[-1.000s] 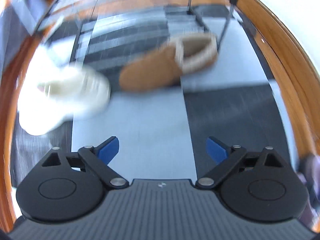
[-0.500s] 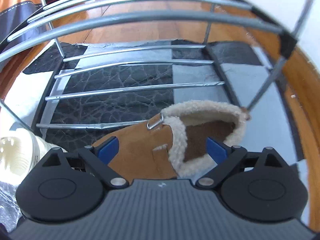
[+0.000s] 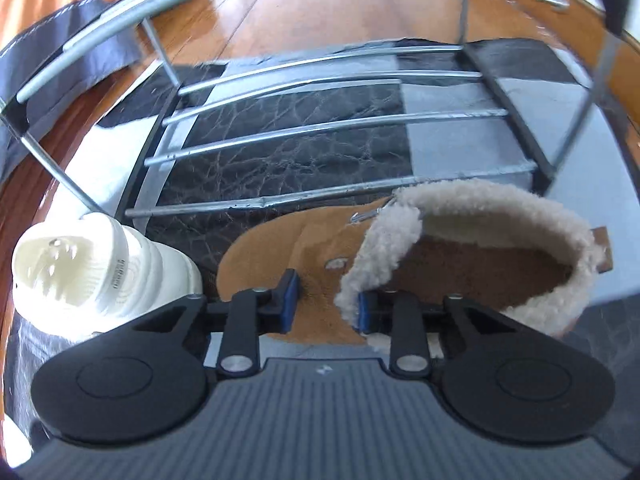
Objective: Organize scattered shoes
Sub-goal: 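Grasp the second brown slipper by its heel with the left tool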
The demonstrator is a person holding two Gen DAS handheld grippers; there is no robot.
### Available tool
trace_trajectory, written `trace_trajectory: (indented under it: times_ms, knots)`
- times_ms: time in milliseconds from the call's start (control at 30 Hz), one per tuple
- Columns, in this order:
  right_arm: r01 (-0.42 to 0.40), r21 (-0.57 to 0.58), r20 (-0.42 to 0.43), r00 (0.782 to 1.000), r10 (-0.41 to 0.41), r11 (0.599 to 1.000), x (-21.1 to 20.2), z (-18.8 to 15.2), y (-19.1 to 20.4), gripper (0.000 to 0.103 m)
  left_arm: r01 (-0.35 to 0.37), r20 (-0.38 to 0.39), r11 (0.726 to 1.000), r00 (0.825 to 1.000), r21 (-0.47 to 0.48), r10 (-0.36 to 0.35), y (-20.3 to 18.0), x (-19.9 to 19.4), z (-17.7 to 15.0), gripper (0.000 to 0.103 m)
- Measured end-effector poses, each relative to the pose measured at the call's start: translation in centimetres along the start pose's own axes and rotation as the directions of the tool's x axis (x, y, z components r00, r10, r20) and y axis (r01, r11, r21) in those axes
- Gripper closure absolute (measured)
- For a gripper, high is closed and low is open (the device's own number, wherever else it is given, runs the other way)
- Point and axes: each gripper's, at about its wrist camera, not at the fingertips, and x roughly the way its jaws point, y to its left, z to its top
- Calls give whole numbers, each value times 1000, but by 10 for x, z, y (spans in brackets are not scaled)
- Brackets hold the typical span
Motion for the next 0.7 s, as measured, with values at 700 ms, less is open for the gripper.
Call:
trace_trajectory:
  times_ms: [700]
  knots:
    - [52,-110,-132,989,-66,993,21,-48,39,8,338,-220,938,923,71,-316,109,-178,-159,61]
